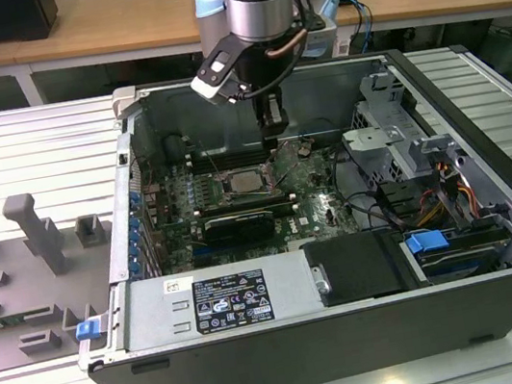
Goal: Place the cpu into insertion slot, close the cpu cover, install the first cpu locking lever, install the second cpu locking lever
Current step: 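Close the cpu cover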
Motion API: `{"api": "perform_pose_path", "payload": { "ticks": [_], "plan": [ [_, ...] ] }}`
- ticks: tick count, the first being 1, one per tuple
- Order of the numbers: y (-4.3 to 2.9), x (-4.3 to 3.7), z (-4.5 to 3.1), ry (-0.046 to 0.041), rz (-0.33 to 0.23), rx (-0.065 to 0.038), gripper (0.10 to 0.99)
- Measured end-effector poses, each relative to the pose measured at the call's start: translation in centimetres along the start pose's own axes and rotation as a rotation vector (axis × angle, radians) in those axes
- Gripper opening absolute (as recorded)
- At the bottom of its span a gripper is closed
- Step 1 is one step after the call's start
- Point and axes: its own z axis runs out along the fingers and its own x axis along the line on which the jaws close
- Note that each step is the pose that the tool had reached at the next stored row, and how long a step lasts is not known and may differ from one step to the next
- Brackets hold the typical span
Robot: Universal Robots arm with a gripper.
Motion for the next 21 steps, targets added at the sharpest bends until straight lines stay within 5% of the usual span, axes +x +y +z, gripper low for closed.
{"api": "perform_pose_path", "payload": {
  "ticks": [4, 6, 9, 21],
  "plan": [
    [1.21, -0.01, 0.15, 0.0001, 0.000, 0.006, 0.106],
    [2.70, 0.02, 0.52, 0.0000, 0.000, 0.012, 0.106],
    [3.86, 0.19, 0.75, 0.0003, -0.006, 0.014, 0.106],
    [5.59, 0.70, 1.76, -0.0112, -0.012, 0.017, 0.106]
  ]
}}
